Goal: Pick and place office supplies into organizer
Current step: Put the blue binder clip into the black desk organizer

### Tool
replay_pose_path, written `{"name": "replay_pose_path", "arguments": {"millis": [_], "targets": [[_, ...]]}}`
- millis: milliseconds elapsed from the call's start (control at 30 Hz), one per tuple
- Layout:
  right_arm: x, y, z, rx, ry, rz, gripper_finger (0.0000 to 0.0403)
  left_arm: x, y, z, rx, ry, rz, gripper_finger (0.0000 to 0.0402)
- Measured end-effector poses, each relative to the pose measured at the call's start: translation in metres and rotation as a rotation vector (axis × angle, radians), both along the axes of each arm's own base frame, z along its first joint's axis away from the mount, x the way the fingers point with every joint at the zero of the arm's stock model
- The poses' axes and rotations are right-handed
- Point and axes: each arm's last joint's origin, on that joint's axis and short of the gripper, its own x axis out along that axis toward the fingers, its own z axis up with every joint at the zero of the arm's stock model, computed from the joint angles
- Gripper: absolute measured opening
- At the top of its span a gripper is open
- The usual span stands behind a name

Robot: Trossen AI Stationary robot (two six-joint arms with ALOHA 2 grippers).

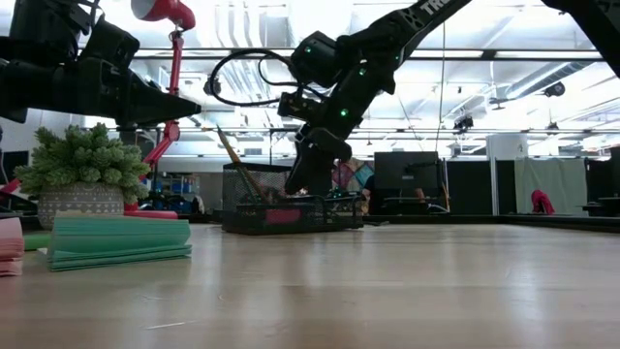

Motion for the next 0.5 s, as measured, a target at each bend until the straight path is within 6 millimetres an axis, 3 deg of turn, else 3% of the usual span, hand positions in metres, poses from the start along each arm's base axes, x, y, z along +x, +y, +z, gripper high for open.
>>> {"name": "replay_pose_path", "arguments": {"millis": [500], "targets": [[0.0031,0.0008,0.0095,0.071,-0.013,-0.090,0.0182,0.0000,0.0000,-0.0001,0.000,0.001,0.000,0.0142]]}}
